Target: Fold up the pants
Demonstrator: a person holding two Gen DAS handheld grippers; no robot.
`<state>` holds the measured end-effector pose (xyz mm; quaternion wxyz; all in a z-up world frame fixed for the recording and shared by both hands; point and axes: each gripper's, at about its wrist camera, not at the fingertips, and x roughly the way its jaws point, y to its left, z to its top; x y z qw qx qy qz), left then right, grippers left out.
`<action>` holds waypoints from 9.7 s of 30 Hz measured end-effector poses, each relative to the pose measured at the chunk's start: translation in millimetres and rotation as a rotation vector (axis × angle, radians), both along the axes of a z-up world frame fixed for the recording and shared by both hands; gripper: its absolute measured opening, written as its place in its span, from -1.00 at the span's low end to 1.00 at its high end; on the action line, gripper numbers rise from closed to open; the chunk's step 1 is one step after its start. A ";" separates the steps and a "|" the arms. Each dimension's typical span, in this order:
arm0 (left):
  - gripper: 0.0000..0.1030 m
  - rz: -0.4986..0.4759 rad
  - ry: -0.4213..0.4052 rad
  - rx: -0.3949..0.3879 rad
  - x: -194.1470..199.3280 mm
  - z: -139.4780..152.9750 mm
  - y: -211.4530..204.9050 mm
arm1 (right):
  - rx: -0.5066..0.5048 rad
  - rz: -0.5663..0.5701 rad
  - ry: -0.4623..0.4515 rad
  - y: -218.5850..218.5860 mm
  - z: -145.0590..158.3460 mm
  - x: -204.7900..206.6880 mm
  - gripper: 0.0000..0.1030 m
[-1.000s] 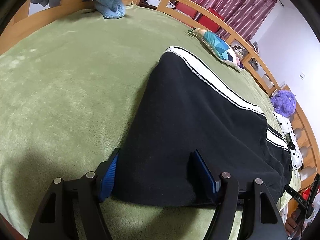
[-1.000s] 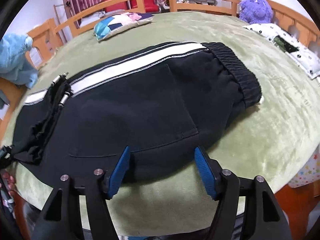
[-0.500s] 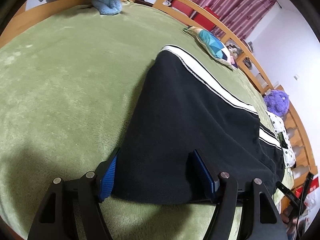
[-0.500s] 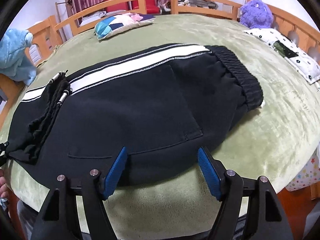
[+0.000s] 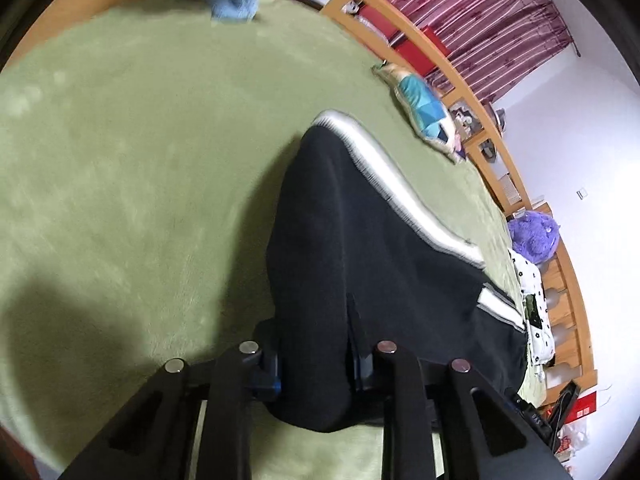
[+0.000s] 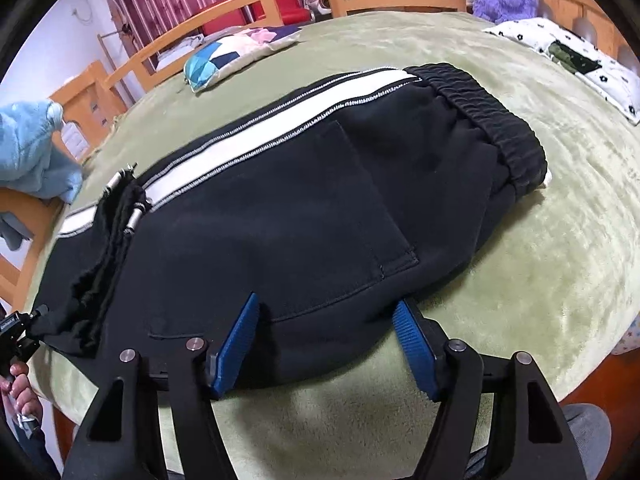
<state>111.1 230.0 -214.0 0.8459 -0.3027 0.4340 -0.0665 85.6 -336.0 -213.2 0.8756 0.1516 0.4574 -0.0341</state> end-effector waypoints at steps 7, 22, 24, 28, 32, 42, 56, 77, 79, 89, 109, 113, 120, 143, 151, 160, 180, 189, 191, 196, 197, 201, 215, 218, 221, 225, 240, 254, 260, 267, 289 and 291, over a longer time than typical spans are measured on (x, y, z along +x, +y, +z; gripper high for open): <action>-0.61 -0.048 -0.034 0.458 9.8 101.8 -79.4 | 0.007 -0.010 -0.071 -22.9 26.1 -9.0 0.33; -0.49 -0.557 -0.390 0.784 -13.3 243.8 -431.4 | -0.011 -0.121 -0.131 -139.7 70.6 -40.5 0.33; -0.43 -0.659 -0.370 0.660 -9.7 234.2 -465.2 | -0.013 -0.140 -0.121 -150.9 70.1 -45.1 0.33; -0.26 -0.657 -0.342 0.547 2.8 220.8 -481.0 | -0.014 -0.167 -0.110 -170.1 67.9 -58.9 0.33; -0.07 -0.573 -0.293 0.582 23.5 197.4 -438.9 | 0.050 -0.152 -0.144 -173.2 64.3 -60.6 0.33; -0.05 -0.369 -0.051 0.560 41.5 109.9 -319.4 | 0.214 0.017 -0.075 -135.0 18.2 20.3 0.24; 0.06 -0.500 -0.034 0.323 15.2 76.2 -324.9 | 0.064 0.070 -0.073 -134.5 11.5 42.3 -0.55; 0.11 -0.591 -0.029 0.255 -8.7 38.7 -341.5 | 0.103 -0.132 -0.175 -165.2 -3.7 11.5 -0.48; 0.16 -0.605 -0.017 0.307 -10.7 25.9 -347.5 | 0.044 -0.151 -0.176 -165.9 -5.0 4.5 -0.04; 0.37 -0.646 0.032 0.371 -23.6 5.4 -348.3 | -0.064 -0.015 -0.149 -137.3 21.9 -13.2 -0.08; 0.33 -0.527 -0.025 0.363 68.9 57.4 -324.5 | 0.013 0.110 -0.074 -144.5 25.9 161.9 -0.68; 0.33 -0.520 0.009 0.334 81.4 47.8 -328.1 | 0.138 0.059 -0.172 -172.8 35.5 144.8 -0.76; 0.33 -0.537 0.074 0.366 88.7 22.7 -346.2 | 0.028 -0.001 -0.076 -181.8 23.0 140.1 -0.07; 0.06 -0.529 0.101 0.207 111.1 -16.5 -357.7 | 0.357 0.157 0.054 -206.5 -32.0 113.6 0.40; -0.64 -0.511 0.052 0.118 109.3 11.9 -343.8 | 0.344 0.101 -0.031 -189.5 2.0 92.7 -0.53; -0.69 -0.521 -0.021 0.164 97.7 54.9 -291.3 | 0.272 0.075 -0.096 -118.7 59.3 80.7 -0.60; -0.21 -0.347 0.066 0.426 121.4 39.2 -148.2 | 0.111 0.180 0.002 20.7 11.2 128.1 0.00; 0.23 -0.350 -0.017 0.482 21.7 42.2 -146.4 | 0.048 0.301 -0.108 54.0 37.2 48.8 -0.31; 0.24 -0.361 0.035 0.470 3.8 12.8 -150.1 | 0.007 0.312 -0.095 62.6 23.7 41.4 -0.30; 0.24 -0.330 0.092 0.303 5.4 4.0 -137.4 | -0.041 0.317 -0.040 68.5 3.3 31.3 -0.30; 0.23 -0.337 0.084 0.316 7.8 10.1 -137.2 | -0.058 0.335 -0.035 70.4 6.4 31.0 -0.31; 0.23 -0.331 -0.023 0.413 23.2 50.2 -139.6 | -0.011 0.350 -0.060 59.0 31.7 39.0 -0.28; 0.23 -0.328 -0.040 0.467 169.0 38.4 -194.2 | -0.125 0.392 -0.129 98.3 23.3 180.4 -0.23; 0.23 -0.341 0.047 0.432 185.6 13.7 -196.7 | -0.131 0.348 -0.136 88.0 10.5 188.3 -0.23; 0.23 -0.338 0.029 0.444 178.9 18.3 -200.5 | -0.129 0.324 -0.115 86.1 9.9 195.7 -0.24; 0.24 -0.331 0.032 0.477 147.6 30.8 -195.5 | -0.169 0.318 -0.120 90.9 21.7 176.9 -0.20; 0.36 -0.275 0.060 0.365 -25.3 4.5 -147.5 | -0.047 0.250 -0.061 63.9 -7.4 26.3 0.16; 0.33 -0.237 -0.141 0.477 -45.7 133.1 -194.2 | -0.181 0.223 -0.210 72.8 113.1 -25.9 0.38; 0.56 -0.200 -0.203 0.512 -72.4 162.9 -208.3 | -0.147 0.177 -0.210 68.4 152.5 -38.5 0.52; 0.63 -0.130 -0.245 0.590 -103.0 177.5 -219.0 | -0.161 0.118 -0.267 69.2 167.8 -77.3 0.99; 0.69 -0.160 -0.272 0.588 -138.6 193.5 -236.8 | -0.220 0.070 -0.253 70.2 172.2 -122.7 0.99; 0.69 -0.162 -0.273 0.587 -139.7 193.7 -238.5 | -0.231 0.063 -0.252 70.7 173.2 -124.1 0.99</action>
